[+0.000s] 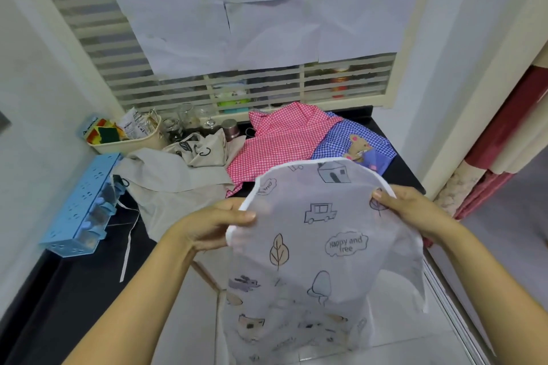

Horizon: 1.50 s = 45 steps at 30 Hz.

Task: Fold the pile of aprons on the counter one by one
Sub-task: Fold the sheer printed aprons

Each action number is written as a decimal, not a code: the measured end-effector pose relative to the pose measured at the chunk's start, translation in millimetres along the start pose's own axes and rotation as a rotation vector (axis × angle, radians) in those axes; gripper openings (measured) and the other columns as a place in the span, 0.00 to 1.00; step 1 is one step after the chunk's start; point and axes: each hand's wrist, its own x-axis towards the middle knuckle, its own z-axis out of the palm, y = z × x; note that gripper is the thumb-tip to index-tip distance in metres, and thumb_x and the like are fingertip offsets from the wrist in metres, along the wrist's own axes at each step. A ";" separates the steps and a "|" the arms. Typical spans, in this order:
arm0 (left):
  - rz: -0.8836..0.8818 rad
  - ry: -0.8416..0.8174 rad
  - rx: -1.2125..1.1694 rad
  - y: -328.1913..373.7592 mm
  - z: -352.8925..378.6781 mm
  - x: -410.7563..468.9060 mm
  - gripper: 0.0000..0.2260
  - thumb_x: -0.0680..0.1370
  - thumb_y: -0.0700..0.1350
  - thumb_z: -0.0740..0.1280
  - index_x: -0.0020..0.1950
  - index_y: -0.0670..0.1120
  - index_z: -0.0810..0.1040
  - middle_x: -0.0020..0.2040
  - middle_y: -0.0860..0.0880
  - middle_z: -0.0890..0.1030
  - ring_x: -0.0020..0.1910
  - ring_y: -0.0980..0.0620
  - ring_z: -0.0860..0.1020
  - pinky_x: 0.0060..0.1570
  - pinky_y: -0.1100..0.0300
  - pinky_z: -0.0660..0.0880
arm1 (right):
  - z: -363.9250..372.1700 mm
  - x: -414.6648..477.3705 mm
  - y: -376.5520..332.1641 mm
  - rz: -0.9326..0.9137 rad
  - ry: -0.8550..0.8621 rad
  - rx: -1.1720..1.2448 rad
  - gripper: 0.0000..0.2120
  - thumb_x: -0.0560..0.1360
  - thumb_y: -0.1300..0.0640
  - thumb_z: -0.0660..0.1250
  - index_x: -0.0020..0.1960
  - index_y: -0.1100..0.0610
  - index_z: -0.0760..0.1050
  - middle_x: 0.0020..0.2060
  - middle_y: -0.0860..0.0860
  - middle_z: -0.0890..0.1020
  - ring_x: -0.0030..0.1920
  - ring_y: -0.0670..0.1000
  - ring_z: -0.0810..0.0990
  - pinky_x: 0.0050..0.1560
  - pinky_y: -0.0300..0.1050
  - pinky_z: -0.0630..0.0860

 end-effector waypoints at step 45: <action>-0.233 1.128 0.861 93.4 -321.0 350.0 0.08 0.76 0.33 0.58 0.41 0.40 0.74 0.40 0.44 0.78 0.39 0.44 0.76 0.35 0.56 0.69 | -38.1 505.3 -60.4 0.075 0.205 -0.549 0.09 0.75 0.65 0.68 0.36 0.60 0.75 0.34 0.59 0.80 0.35 0.55 0.80 0.38 0.48 0.80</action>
